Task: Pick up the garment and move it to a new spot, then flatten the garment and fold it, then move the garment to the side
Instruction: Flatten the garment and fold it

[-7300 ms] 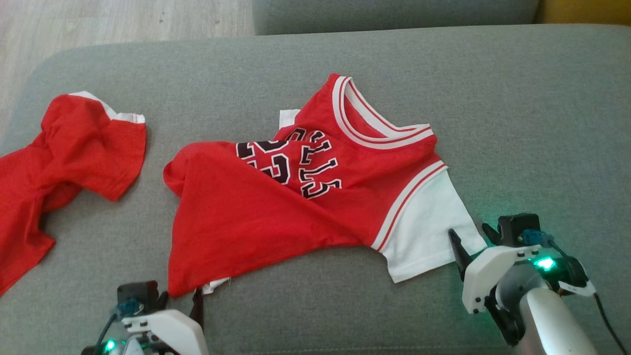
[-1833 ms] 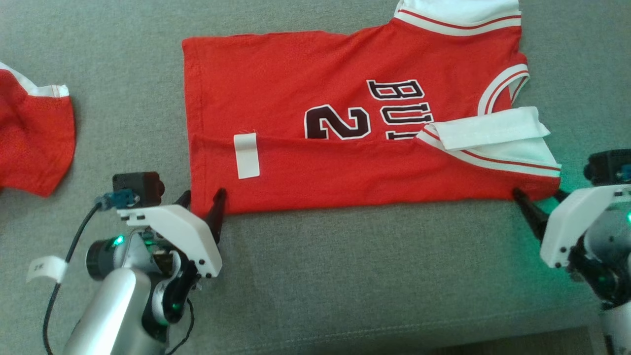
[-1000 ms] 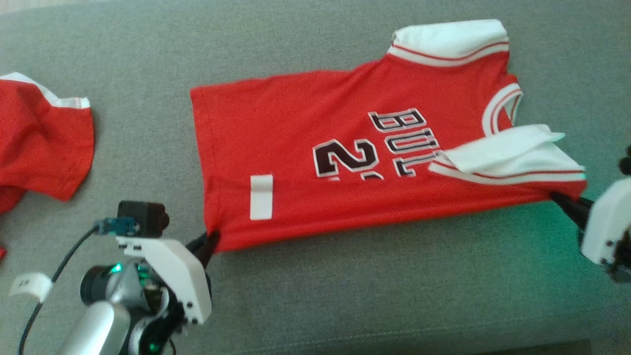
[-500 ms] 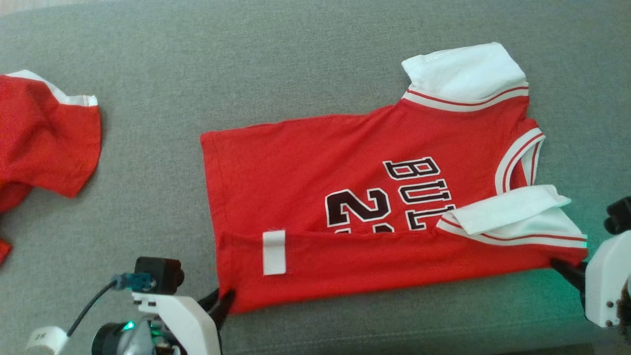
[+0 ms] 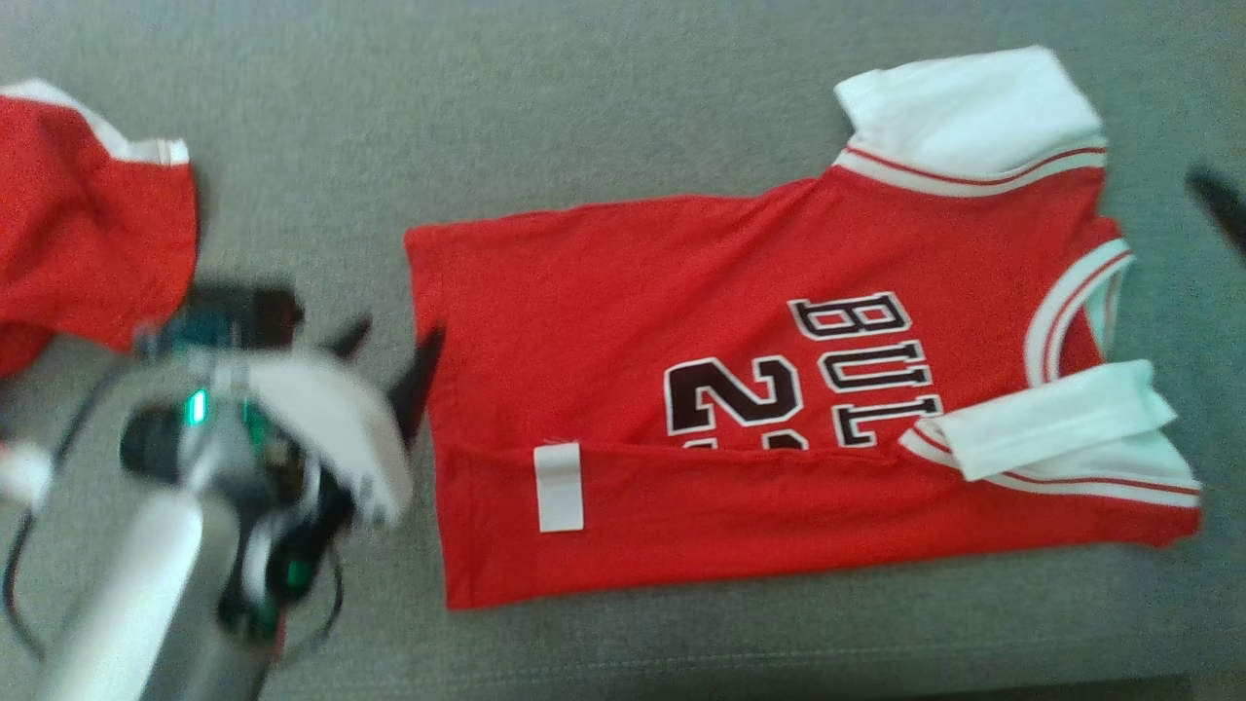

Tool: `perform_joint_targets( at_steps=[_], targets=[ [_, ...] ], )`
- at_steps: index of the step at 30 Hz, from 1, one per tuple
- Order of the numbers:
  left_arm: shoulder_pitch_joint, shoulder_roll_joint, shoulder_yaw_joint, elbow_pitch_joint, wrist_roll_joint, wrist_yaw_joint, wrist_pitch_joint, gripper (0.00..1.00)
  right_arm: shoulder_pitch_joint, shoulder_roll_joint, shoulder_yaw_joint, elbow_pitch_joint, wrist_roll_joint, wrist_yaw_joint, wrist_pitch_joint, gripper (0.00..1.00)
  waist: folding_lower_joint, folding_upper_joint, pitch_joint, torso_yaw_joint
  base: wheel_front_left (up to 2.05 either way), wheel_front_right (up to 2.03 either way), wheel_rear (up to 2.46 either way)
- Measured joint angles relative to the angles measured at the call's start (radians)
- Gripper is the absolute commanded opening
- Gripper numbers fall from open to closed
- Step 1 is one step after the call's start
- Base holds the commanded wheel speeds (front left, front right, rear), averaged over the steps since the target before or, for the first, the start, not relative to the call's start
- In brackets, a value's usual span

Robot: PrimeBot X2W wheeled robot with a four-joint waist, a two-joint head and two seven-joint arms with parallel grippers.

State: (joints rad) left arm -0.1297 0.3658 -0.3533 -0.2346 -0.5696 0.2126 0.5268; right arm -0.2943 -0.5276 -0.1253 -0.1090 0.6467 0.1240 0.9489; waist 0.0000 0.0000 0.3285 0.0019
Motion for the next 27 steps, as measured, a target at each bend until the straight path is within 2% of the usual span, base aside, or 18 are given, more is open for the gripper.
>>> perform_joint_targets(
  at_steps=[2,3,8,16,27],
  targets=[
    [-0.129,-0.019,-0.009,0.061,0.016,-0.002,0.017,1.00,-0.124,0.020,0.011,0.046,-0.029,0.000,0.008,1.00,0.0000,0.0000,0.028,0.011,0.00,0.00,0.00],
    [-0.245,-0.048,-0.030,0.136,0.030,-0.006,0.031,1.00,-0.232,0.043,0.032,0.105,-0.071,0.000,0.012,1.00,0.0000,0.0000,0.056,0.024,0.00,0.00,0.00],
    [-0.411,-0.091,-0.079,0.313,0.054,-0.043,0.062,1.00,-0.412,0.105,0.088,0.281,-0.162,0.000,0.015,1.00,0.0000,-0.0001,0.110,0.063,0.00,0.00,0.00],
    [-0.475,-0.100,-0.103,0.405,0.057,-0.094,0.070,1.00,-0.492,0.122,0.120,0.468,-0.236,0.000,0.009,1.00,0.0000,0.0000,0.143,0.098,0.00,0.00,0.00],
    [-0.510,-0.102,-0.121,0.451,0.046,-0.117,0.098,1.00,-0.542,0.130,0.120,0.587,-0.236,0.000,-0.028,1.00,0.0001,0.0000,0.152,0.106,0.00,0.00,0.00]
  ],
)
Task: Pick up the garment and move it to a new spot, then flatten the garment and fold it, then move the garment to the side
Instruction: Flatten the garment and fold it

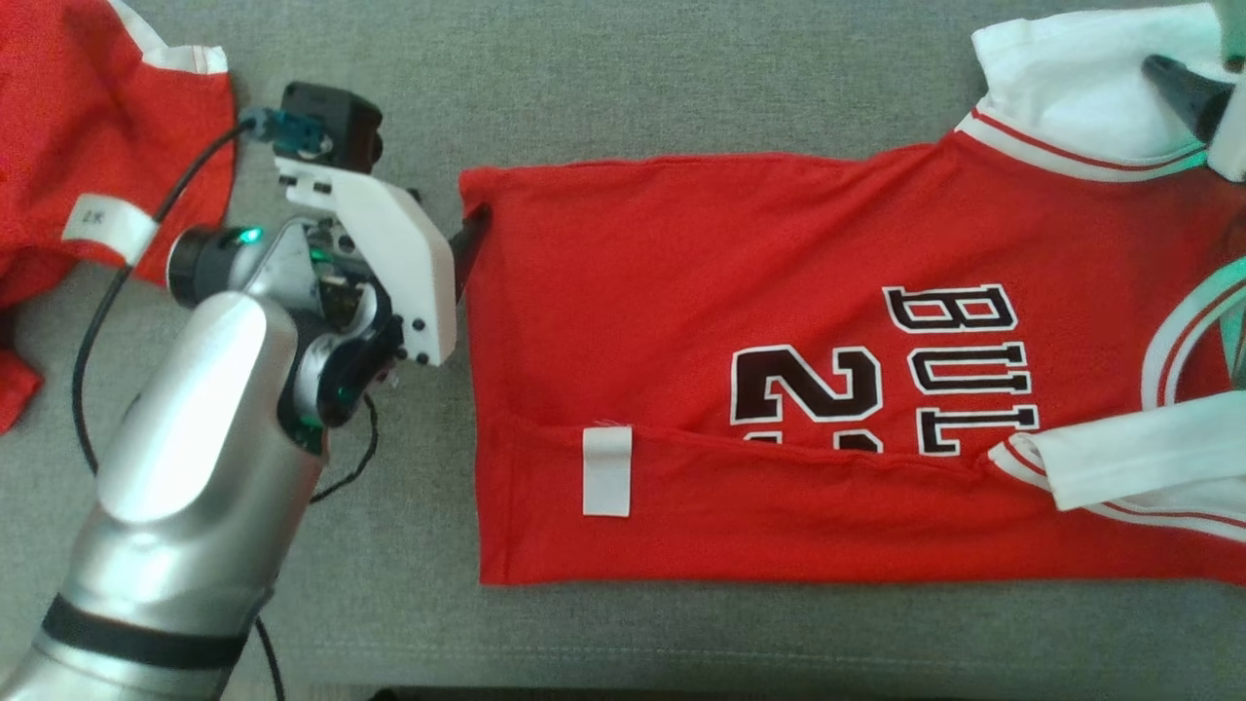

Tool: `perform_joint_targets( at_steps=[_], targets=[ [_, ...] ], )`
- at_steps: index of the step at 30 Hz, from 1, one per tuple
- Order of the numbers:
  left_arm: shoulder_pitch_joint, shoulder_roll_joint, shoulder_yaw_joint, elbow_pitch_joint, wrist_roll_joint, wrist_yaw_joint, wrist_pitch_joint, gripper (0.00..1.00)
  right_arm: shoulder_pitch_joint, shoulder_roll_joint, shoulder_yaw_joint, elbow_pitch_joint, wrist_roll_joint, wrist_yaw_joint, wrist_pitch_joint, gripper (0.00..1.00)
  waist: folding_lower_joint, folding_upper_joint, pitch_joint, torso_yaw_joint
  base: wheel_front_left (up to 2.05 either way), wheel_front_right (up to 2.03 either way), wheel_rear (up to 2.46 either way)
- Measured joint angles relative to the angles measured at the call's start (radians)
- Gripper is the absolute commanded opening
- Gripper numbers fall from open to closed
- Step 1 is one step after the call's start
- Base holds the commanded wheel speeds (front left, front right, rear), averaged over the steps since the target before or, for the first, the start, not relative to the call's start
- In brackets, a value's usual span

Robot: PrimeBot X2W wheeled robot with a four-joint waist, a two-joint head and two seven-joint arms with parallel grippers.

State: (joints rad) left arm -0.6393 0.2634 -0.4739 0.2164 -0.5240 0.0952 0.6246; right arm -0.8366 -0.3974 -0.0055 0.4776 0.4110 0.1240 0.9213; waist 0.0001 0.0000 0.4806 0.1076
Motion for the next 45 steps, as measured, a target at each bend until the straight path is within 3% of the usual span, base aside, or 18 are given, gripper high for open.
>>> perform_joint_targets(
  at_steps=[17,18,19,20,35,45],
  targets=[
    [-0.096,-0.044,-0.046,0.086,-0.010,-0.043,0.013,1.00,-0.078,0.043,0.050,0.099,0.008,0.000,-0.081,1.00,0.0000,0.0000,0.013,-0.006,0.00,0.00,0.00],
    [-0.102,-0.044,-0.054,0.093,-0.010,-0.044,0.016,0.42,-0.078,0.044,0.060,0.103,0.013,0.000,-0.082,1.00,0.0000,0.0000,0.013,-0.007,0.00,0.00,0.00],
    [-0.109,-0.044,-0.061,0.100,-0.010,-0.049,0.022,0.00,-0.078,0.044,0.068,0.106,0.017,0.000,-0.083,0.37,0.0000,0.0000,0.012,-0.007,0.00,0.00,0.00],
    [-0.114,-0.045,-0.063,0.104,-0.010,-0.053,0.025,0.00,-0.078,0.044,0.080,0.106,0.023,0.000,-0.086,0.00,0.0000,0.0000,0.012,-0.007,0.00,0.00,0.00],
    [-0.126,-0.034,-0.060,0.070,-0.006,-0.042,0.011,0.00,-0.108,-0.060,0.237,0.013,0.171,0.000,-0.334,0.00,0.0000,0.0000,-0.024,-0.027,0.00,0.00,0.00],
    [-0.055,0.014,-0.040,-0.021,-0.016,-0.018,0.007,0.00,-0.029,-0.118,0.265,-0.007,0.250,0.000,-0.360,0.00,0.0000,0.0000,-0.050,-0.042,0.00,0.00,0.00]
  ],
)
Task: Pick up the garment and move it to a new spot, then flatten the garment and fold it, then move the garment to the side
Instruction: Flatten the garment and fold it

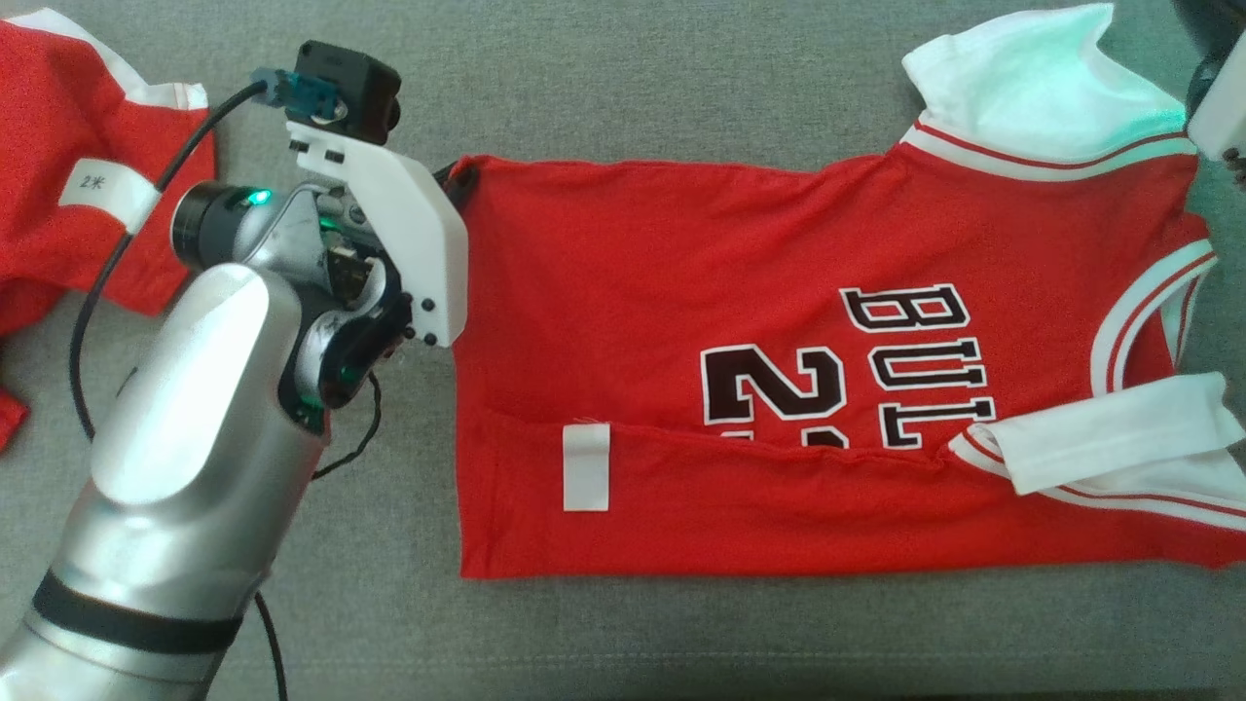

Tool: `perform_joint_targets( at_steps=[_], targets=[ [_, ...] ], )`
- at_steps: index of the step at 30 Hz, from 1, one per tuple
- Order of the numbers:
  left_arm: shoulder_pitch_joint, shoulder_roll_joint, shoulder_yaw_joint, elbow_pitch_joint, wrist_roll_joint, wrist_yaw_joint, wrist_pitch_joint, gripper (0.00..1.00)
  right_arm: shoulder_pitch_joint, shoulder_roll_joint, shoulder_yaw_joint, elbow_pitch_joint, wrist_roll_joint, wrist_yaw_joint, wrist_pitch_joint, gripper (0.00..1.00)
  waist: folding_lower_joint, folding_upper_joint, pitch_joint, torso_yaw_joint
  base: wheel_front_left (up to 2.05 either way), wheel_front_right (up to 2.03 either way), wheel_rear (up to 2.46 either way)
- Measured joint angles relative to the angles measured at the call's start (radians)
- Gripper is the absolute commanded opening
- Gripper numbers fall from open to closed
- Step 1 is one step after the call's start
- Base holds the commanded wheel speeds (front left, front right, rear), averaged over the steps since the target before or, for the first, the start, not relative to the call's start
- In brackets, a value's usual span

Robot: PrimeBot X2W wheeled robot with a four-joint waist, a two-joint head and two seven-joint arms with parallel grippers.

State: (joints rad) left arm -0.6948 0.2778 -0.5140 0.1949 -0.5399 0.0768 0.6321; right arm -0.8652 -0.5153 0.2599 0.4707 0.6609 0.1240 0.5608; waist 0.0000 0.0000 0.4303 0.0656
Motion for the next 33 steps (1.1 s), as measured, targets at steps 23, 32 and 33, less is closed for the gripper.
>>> perform_joint_targets(
  at_steps=[23,32,33],
  targets=[
    [0.182,-0.042,0.059,-0.074,0.055,0.153,-0.367,1.00,0.209,0.137,-0.100,-0.058,-0.254,0.000,-0.346,1.00,0.0000,0.0000,-0.066,-0.036,0.00,0.00,0.00],
    [0.431,-0.057,0.103,-0.094,0.048,0.210,-0.563,1.00,0.473,0.241,-0.206,-0.177,-0.338,0.000,-0.390,1.00,0.0000,0.0001,-0.187,-0.056,0.00,0.00,0.00],
    [0.441,-0.058,0.103,-0.094,0.052,0.215,-0.578,1.00,0.488,0.246,-0.219,-0.187,-0.341,0.000,-0.387,1.00,-0.0001,0.0001,-0.194,-0.056,0.00,0.00,0.00]
  ],
)
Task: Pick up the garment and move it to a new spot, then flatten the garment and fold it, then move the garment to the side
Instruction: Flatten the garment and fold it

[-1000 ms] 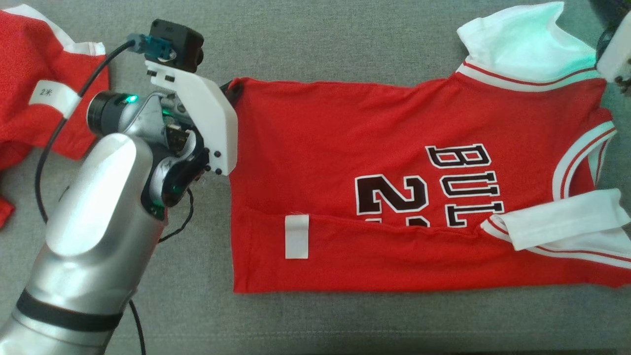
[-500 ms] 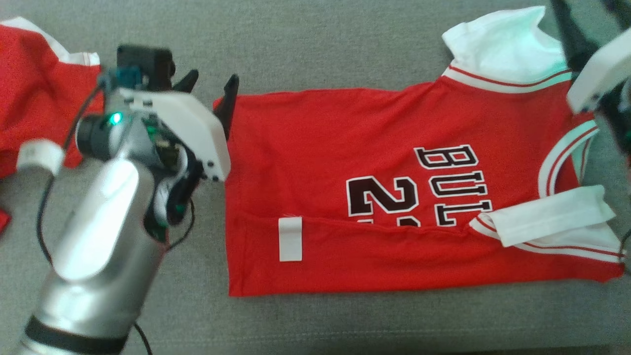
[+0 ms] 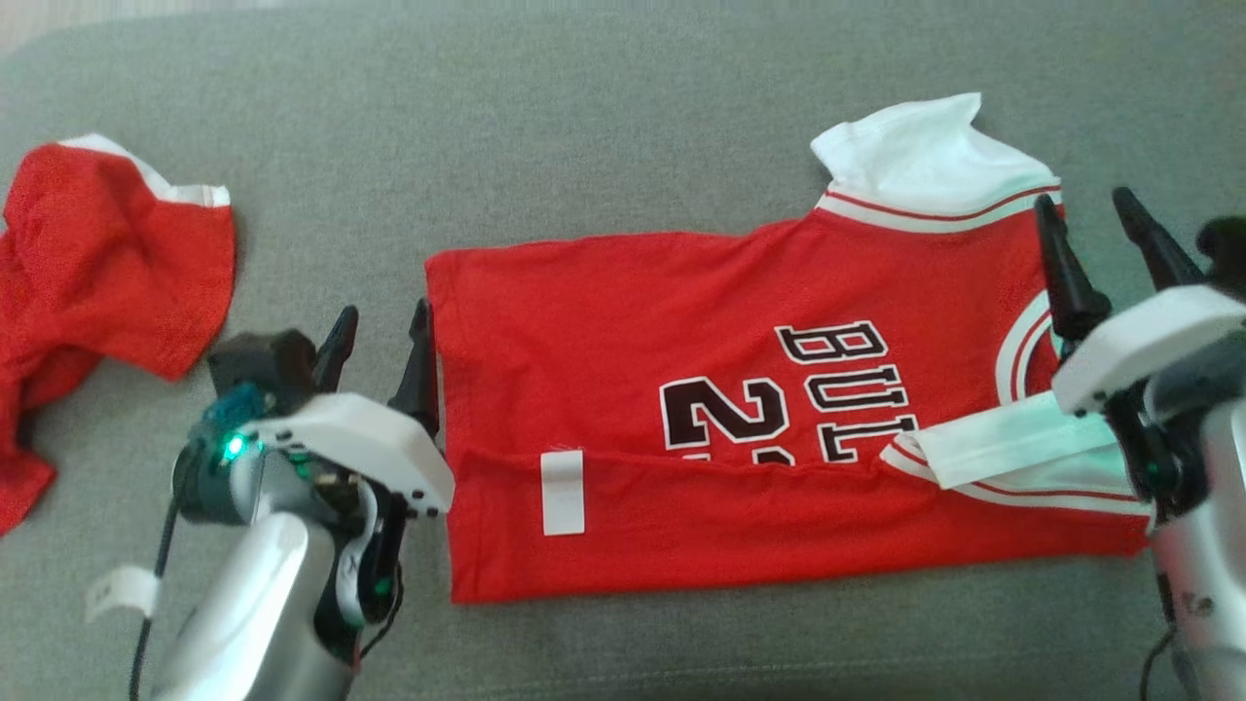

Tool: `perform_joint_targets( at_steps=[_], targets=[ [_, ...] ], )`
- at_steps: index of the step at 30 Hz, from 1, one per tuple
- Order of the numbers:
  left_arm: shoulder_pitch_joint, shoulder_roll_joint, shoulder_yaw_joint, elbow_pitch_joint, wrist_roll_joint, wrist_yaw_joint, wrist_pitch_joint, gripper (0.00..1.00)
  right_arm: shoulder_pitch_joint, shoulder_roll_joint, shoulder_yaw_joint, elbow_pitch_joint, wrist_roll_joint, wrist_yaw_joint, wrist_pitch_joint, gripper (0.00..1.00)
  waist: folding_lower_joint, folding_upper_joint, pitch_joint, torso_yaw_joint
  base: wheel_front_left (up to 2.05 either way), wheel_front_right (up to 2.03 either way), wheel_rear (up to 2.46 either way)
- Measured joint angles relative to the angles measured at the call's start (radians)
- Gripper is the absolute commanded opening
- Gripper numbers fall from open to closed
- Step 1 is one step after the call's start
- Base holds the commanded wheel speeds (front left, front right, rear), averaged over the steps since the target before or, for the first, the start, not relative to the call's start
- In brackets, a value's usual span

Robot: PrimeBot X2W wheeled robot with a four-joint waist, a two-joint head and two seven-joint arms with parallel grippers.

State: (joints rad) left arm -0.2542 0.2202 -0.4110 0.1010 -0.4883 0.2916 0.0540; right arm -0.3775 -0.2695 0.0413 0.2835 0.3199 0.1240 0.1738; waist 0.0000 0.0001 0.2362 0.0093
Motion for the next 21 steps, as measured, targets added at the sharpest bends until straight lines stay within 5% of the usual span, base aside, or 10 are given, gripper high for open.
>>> perform_joint_targets(
  at_steps=[11,21],
  targets=[
    [-0.047,-0.005,-0.064,0.047,0.038,-0.011,0.035,1.00,-0.008,-0.014,-0.050,-0.058,0.035,0.000,0.207,1.00,0.0000,0.0000,0.052,0.025,0.00,0.00,0.00],
    [-0.280,-0.022,-0.128,0.136,0.068,-0.047,0.207,1.00,-0.319,-0.086,-0.039,0.086,0.059,0.000,0.438,1.00,0.0000,0.0000,0.159,0.064,0.00,0.00,0.00]
  ],
)
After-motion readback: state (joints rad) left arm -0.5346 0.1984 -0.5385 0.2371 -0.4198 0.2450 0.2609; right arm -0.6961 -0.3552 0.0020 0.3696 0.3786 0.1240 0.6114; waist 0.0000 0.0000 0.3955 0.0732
